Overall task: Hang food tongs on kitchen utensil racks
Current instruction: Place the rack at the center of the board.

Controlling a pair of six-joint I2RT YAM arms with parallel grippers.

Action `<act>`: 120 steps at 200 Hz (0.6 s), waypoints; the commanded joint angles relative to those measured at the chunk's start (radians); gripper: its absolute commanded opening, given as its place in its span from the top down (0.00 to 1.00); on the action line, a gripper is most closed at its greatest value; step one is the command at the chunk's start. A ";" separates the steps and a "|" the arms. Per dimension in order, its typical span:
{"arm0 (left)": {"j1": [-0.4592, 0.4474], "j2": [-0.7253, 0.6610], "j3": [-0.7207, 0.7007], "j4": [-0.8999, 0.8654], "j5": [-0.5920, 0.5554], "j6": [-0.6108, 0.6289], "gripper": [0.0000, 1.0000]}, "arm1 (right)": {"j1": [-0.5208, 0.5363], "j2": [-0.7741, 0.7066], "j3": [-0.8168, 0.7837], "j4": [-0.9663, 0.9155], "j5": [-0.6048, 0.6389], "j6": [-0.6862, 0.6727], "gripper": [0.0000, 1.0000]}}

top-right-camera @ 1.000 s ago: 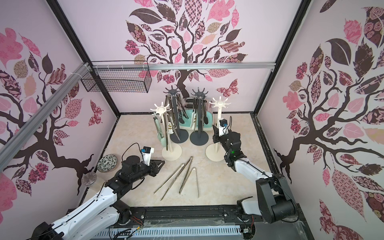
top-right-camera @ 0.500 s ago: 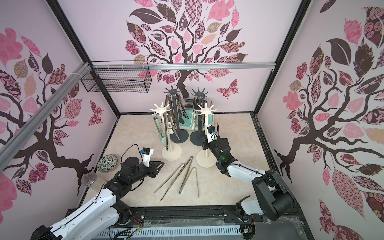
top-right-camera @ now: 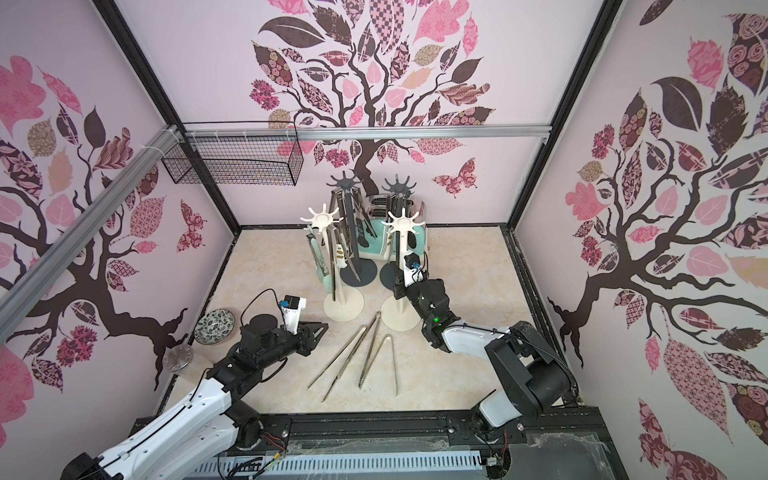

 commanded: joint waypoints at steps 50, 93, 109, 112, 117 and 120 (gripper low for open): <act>-0.002 -0.006 -0.016 -0.003 -0.005 0.007 0.70 | 0.043 0.073 0.063 0.105 0.002 0.077 1.00; -0.002 0.001 -0.015 0.000 -0.007 0.007 0.70 | 0.047 0.111 0.063 0.119 0.003 0.082 1.00; -0.003 0.004 -0.014 0.001 -0.005 0.007 0.70 | 0.047 0.120 0.060 0.122 0.003 0.083 1.00; -0.003 0.006 -0.014 0.001 -0.004 0.007 0.70 | 0.047 0.121 0.059 0.122 0.004 0.082 1.00; -0.003 0.007 -0.013 0.002 -0.004 0.007 0.70 | 0.049 0.124 0.057 0.122 0.004 0.082 1.00; -0.003 0.007 -0.014 0.001 -0.004 0.007 0.70 | 0.049 0.124 0.057 0.122 0.003 0.084 1.00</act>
